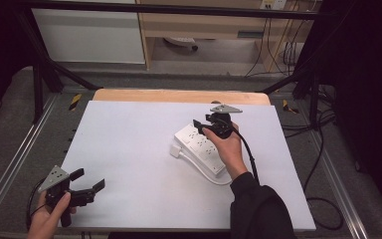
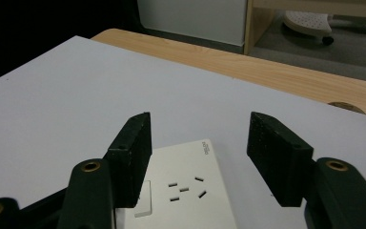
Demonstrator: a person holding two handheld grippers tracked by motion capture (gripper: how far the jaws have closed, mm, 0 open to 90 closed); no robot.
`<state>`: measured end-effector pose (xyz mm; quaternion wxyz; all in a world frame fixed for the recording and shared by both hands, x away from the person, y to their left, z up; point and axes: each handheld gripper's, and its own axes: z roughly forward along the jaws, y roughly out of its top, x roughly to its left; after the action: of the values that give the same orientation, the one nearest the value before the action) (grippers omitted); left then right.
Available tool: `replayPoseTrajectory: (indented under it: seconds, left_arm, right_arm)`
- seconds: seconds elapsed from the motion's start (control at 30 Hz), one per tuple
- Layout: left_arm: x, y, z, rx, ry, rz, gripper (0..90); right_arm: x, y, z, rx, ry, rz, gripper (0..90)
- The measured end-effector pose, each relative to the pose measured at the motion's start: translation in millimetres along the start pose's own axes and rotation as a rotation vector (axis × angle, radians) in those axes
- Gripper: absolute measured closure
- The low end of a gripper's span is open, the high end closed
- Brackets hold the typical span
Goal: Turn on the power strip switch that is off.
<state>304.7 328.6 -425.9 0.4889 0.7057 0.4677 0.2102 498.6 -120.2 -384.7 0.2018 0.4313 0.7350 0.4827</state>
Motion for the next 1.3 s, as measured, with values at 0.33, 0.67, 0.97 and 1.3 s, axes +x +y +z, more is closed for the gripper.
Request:
replayPoseTrajectory:
  seconds: [0.33,0.67,0.97,1.3]
  left_arm:
    - [0.4,0.1,-0.1,0.001,0.003,-0.001,6.0]
    - [0.7,0.2,-0.2,0.003,0.003,-0.003,6.0]
    - [1.0,0.2,-0.5,0.001,0.003,-0.003,6.0]
    - [1.0,0.2,-0.7,0.000,0.004,-0.004,6.0]
  right_arm:
    - [3.6,-1.2,8.4,0.015,0.005,-0.015,49.8]
    - [5.5,-4.3,14.7,0.027,0.013,-0.023,58.9]
    - [11.9,-9.5,21.4,0.055,0.028,-0.044,68.1]
    - [19.9,-15.1,26.3,0.078,0.051,-0.085,80.4]
